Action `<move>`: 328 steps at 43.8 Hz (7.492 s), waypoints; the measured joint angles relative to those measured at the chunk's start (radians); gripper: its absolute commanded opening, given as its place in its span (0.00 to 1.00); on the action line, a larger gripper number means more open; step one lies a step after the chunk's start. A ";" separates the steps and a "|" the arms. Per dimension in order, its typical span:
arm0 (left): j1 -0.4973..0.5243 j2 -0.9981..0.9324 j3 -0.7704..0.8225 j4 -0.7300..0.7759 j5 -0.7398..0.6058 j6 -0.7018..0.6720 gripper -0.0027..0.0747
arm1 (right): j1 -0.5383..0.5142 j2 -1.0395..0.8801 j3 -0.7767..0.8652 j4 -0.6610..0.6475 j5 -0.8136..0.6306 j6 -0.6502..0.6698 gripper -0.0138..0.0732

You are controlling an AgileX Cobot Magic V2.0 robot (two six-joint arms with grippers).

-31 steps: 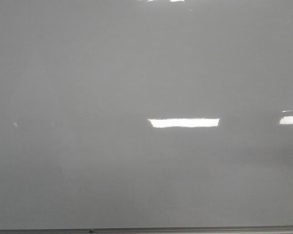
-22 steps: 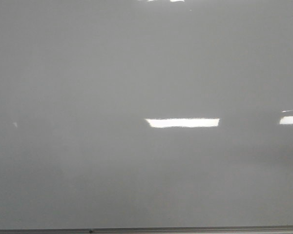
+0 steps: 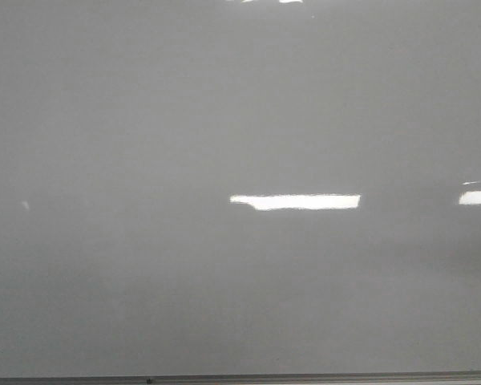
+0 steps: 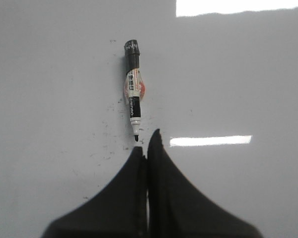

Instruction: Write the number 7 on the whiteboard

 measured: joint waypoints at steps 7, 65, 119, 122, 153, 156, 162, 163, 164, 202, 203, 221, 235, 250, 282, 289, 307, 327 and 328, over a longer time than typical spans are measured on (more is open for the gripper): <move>0.000 0.000 0.000 0.002 -0.068 0.000 0.01 | 0.000 0.000 0.000 0.000 0.000 0.000 0.02; 0.000 0.412 -0.697 -0.023 0.472 0.000 0.01 | 0.000 0.324 -0.666 0.000 0.482 -0.001 0.02; 0.000 0.955 -0.705 -0.031 0.465 0.000 0.71 | 0.000 0.559 -0.660 -0.033 0.612 -0.002 0.71; 0.000 1.011 -0.725 -0.030 0.446 0.000 0.71 | 0.000 0.559 -0.660 -0.033 0.612 -0.002 0.71; 0.053 1.416 -0.917 -0.027 0.284 0.000 0.71 | 0.000 0.559 -0.660 -0.033 0.621 -0.002 0.71; 0.053 1.439 -0.917 -0.027 0.261 0.000 0.71 | 0.000 0.559 -0.660 -0.033 0.621 -0.002 0.71; 0.053 1.471 -0.919 -0.027 0.232 0.000 0.64 | 0.000 0.559 -0.660 -0.033 0.621 -0.002 0.71; 0.053 1.473 -0.919 -0.027 0.232 0.000 0.61 | 0.000 0.559 -0.660 -0.033 0.621 -0.002 0.71; 0.053 1.473 -0.919 -0.027 0.232 0.000 0.59 | 0.000 0.559 -0.660 -0.033 0.621 -0.002 0.71; 0.045 1.325 -0.929 -0.027 0.318 0.000 0.01 | 0.000 0.559 -0.660 -0.019 0.636 -0.003 0.71; 0.040 1.311 -0.934 -0.025 0.338 0.000 0.01 | 0.000 0.559 -0.660 -0.014 0.641 -0.003 0.71; -0.258 1.231 -1.151 -0.086 0.867 0.268 0.01 | 0.000 0.559 -0.733 0.052 0.847 -0.064 0.71; -0.634 1.325 -1.161 -0.182 0.960 0.478 0.01 | 0.000 0.594 -0.741 0.279 0.931 -0.322 0.71; -0.895 1.454 -1.173 -0.181 0.948 0.580 0.01 | 0.122 0.732 -0.743 0.637 0.982 -0.876 0.71; -0.939 1.459 -1.173 -0.174 0.943 0.625 0.01 | 0.532 1.155 -0.927 0.686 0.840 -1.098 0.66; -0.939 1.459 -1.173 -0.174 0.943 0.625 0.01 | 0.574 1.195 -0.942 0.690 0.825 -1.098 0.52; -0.939 1.459 -1.173 -0.166 0.932 0.633 0.10 | 0.585 1.197 -0.944 0.685 0.814 -1.104 0.09; -0.840 1.373 -1.172 -0.131 0.957 0.507 0.52 | 0.565 1.195 -0.944 0.612 0.813 -0.973 0.03; -0.821 1.354 -1.171 -0.131 0.958 0.496 0.52 | 0.562 1.193 -0.944 0.602 0.813 -0.959 0.03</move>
